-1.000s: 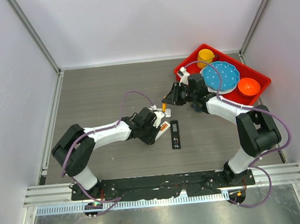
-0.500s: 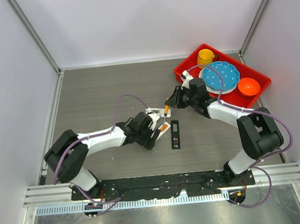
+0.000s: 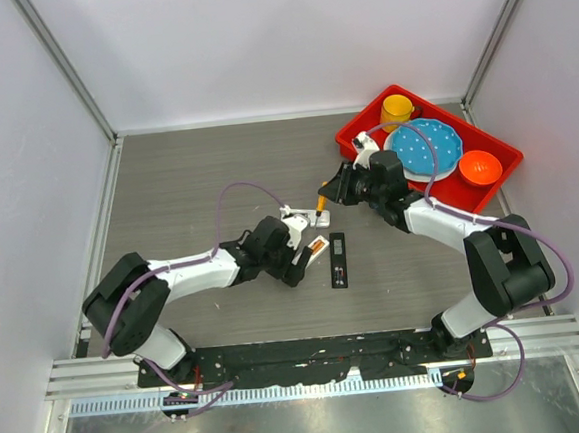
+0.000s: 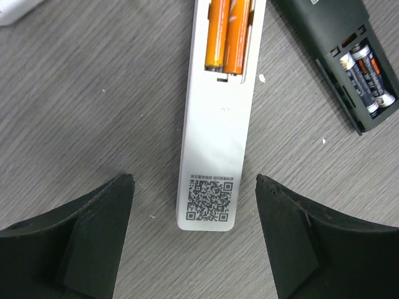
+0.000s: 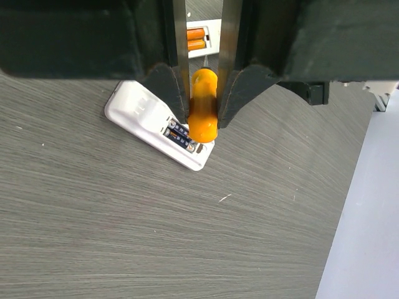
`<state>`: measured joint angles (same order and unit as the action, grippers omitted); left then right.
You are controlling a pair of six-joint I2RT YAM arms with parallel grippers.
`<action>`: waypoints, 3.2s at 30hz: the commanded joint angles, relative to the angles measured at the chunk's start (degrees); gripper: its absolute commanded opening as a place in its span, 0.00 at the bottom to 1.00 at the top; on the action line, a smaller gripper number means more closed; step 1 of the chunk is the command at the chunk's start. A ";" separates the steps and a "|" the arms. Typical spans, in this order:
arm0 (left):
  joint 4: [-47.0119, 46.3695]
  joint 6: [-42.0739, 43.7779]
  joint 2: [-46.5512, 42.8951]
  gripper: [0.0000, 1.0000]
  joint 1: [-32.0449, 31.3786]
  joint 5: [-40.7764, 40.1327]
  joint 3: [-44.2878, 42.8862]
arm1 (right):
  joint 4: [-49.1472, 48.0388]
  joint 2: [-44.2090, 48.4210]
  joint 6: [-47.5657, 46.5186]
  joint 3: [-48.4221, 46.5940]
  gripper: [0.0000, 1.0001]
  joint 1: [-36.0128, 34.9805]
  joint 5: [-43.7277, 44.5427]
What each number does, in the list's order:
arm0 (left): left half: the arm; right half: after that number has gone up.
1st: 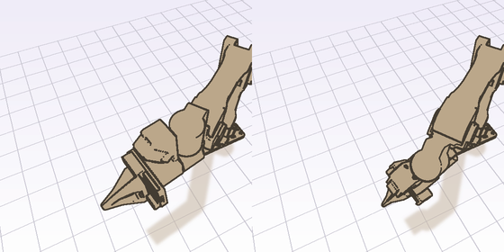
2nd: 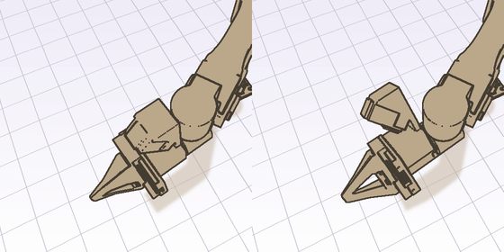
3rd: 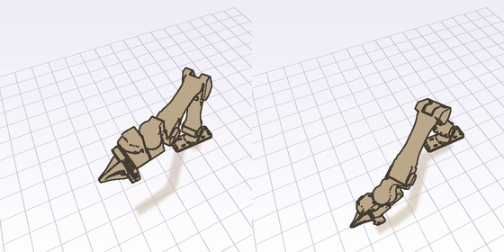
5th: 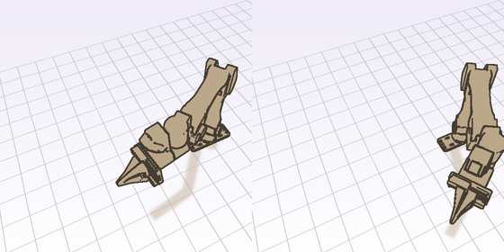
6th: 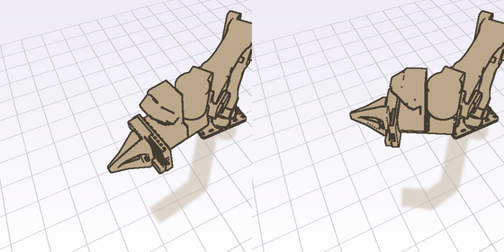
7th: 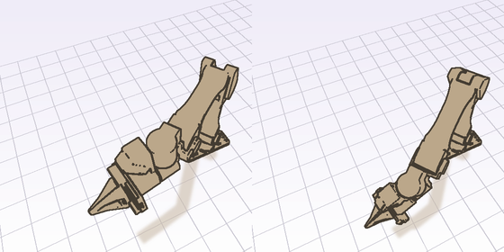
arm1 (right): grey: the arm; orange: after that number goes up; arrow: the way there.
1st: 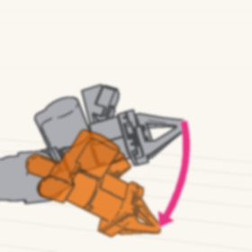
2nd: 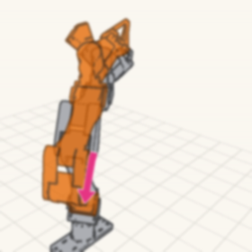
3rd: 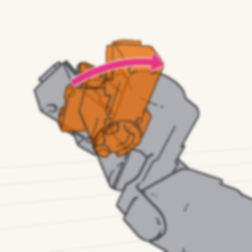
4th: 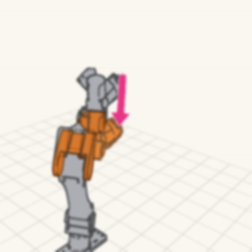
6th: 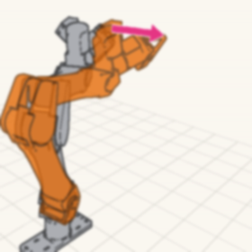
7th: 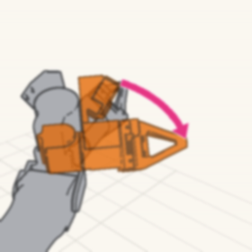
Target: Unload the batteries from the remote control
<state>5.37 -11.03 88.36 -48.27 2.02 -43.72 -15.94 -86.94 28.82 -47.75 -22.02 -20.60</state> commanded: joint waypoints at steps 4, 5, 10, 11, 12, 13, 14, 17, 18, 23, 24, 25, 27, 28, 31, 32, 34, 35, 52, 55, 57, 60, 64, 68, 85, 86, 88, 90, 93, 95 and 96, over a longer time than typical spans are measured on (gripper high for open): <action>-7.65 1.88 2.78 0.82 0.72 7.11 1.54 | -1.99 3.96 -1.39 -0.24 0.01 -0.83 2.14; -7.48 2.15 2.96 0.82 0.72 7.29 1.28 | -1.72 4.32 -1.66 -0.15 0.01 -0.74 2.40; -7.39 2.76 2.09 0.80 0.72 6.59 1.54 | -1.28 6.42 -3.24 1.51 0.01 -0.92 4.60; -7.39 2.68 2.08 0.80 0.72 6.68 1.80 | -1.80 6.69 -3.59 1.78 0.01 -1.01 4.87; -7.30 2.68 2.08 0.77 0.72 6.85 1.80 | -2.16 6.69 -3.77 2.56 0.01 -1.01 4.87; -7.21 2.50 2.08 0.77 0.72 6.94 1.89 | -2.60 7.04 -3.86 2.92 0.01 -1.01 4.87; -7.21 2.41 2.08 0.75 0.72 6.94 1.89 | -3.47 7.13 -3.94 3.36 0.01 -1.09 5.13; -7.12 2.59 2.08 0.72 0.63 5.46 1.80 | -5.23 7.39 -4.30 5.11 0.01 -1.27 5.83; -6.86 2.59 2.00 0.71 0.72 4.75 1.71 | -5.76 7.48 -4.38 6.16 0.01 -1.27 6.18; -6.60 1.98 1.38 0.64 -0.59 0.71 2.06 | -9.19 8.71 -3.77 8.89 0.01 -1.27 7.15; -6.60 1.89 1.47 0.63 -1.03 -0.78 2.15 | -9.54 8.97 -3.51 9.68 0.01 -1.27 7.50; -6.42 1.80 1.55 0.63 -1.38 -1.49 1.98 | -10.33 9.15 -3.42 10.04 0.01 -1.18 7.77; -5.72 1.80 2.08 0.61 -2.61 -3.93 1.71 | -11.21 9.85 -3.42 11.18 0.01 -1.27 8.20; -5.54 1.71 2.34 0.58 -2.97 -4.48 1.37 | -11.30 9.86 -3.51 11.36 0.01 -1.27 8.38; -5.54 1.54 2.87 0.49 -3.32 -5.36 1.01 | -11.48 9.42 -3.68 11.71 0.02 -1.36 8.30; -5.63 1.53 2.96 0.46 -3.32 -5.36 0.92 | -11.65 9.16 -3.77 11.80 0.01 -1.27 8.21; -5.54 1.71 2.96 0.43 -3.41 -5.45 0.84 | -12.44 8.72 -3.68 12.24 0.01 -1.36 8.29; -5.54 1.71 3.05 0.42 -3.41 -5.28 0.92 | -12.62 8.63 -3.94 12.33 0.02 -1.53 8.30; -4.31 2.24 3.40 0.37 -3.32 -4.04 0.48 | -12.18 3.97 -5.52 12.06 0.01 -2.24 8.56; -4.22 2.24 3.40 0.36 -3.32 -3.96 0.39 | -11.92 3.88 -5.97 12.41 0.01 -2.32 9.17; -4.31 2.33 3.40 0.35 -3.32 -3.96 0.40 | -11.92 3.71 -5.88 12.41 0.01 -2.41 8.65; -4.31 2.32 3.40 0.30 -3.41 -3.87 0.39 | -12.00 3.35 -5.00 12.15 0.02 -2.76 6.81; -4.31 2.33 3.40 0.10 -3.41 -3.78 0.31 | -12.70 2.91 -2.02 12.33 0.01 -2.94 3.47; -4.49 2.41 3.14 0.00 -3.41 -4.04 0.57 | -14.11 2.56 1.58 12.85 0.01 -2.85 0.57; -3.70 1.97 4.98 0.00 -3.41 -4.48 -0.40 | -14.65 6.25 8.45 13.56 0.01 -2.94 -3.66; -3.78 1.89 4.98 0.00 -3.41 -4.48 -0.48 | -14.55 6.34 8.53 13.64 0.01 -2.85 -3.92; -3.78 1.80 5.07 0.00 -3.41 -4.48 -0.48 | -13.77 6.86 8.62 13.56 0.01 -2.94 -4.01; -3.78 1.80 4.90 0.00 -3.32 -4.48 -0.40 | -13.15 7.39 8.45 13.65 0.01 -2.94 -3.83; -3.96 1.71 4.81 0.00 -3.41 -4.48 -0.31 | -12.18 7.83 8.09 13.38 0.01 -3.03 -3.92; -3.96 1.62 4.89 0.00 -3.32 -4.57 -0.31 | -11.83 8.01 7.83 13.29 0.01 -3.03 -3.92; -3.87 1.62 4.98 0.00 -3.32 -4.57 -0.40 | -11.74 7.92 7.75 13.38 0.01 -3.03 -3.83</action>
<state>1.56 -8.67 91.39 -51.53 -2.35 -43.68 -30.46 -80.01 33.89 -34.28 -23.53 -18.57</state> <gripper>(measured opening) 0.426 0.250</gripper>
